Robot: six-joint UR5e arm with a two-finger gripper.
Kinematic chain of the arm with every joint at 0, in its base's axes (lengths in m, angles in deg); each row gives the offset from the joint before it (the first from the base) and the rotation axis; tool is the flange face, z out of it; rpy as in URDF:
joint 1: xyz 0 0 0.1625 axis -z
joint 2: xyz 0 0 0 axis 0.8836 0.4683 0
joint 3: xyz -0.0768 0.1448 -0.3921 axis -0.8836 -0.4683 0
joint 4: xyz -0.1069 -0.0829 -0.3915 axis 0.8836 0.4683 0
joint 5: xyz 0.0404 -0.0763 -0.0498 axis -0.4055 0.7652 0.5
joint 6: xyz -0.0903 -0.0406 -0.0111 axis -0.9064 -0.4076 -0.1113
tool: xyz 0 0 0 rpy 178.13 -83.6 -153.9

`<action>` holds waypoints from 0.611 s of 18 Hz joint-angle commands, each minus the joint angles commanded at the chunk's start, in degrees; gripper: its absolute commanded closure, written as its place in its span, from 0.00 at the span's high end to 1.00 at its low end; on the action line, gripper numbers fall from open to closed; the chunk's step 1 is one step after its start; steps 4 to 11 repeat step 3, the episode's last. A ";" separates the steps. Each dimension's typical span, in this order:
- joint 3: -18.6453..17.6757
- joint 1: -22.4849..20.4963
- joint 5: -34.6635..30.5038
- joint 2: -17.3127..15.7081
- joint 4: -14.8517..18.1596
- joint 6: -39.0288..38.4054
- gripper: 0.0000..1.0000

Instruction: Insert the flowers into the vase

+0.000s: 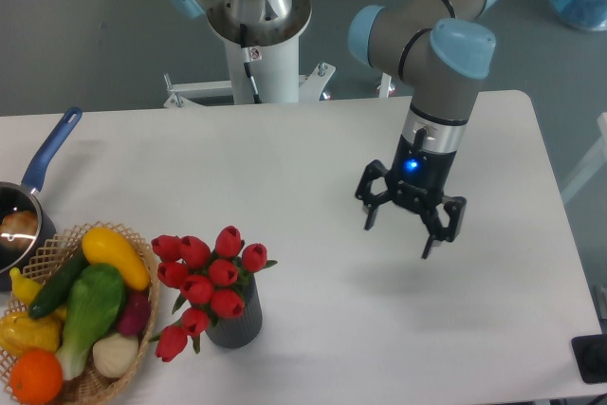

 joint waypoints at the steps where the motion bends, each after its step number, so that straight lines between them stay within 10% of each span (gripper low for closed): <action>1: 0.00 0.18 -2.47 0.09 -0.09 0.26 1.00; 11: 0.09 0.35 -3.55 0.26 -0.09 1.23 1.00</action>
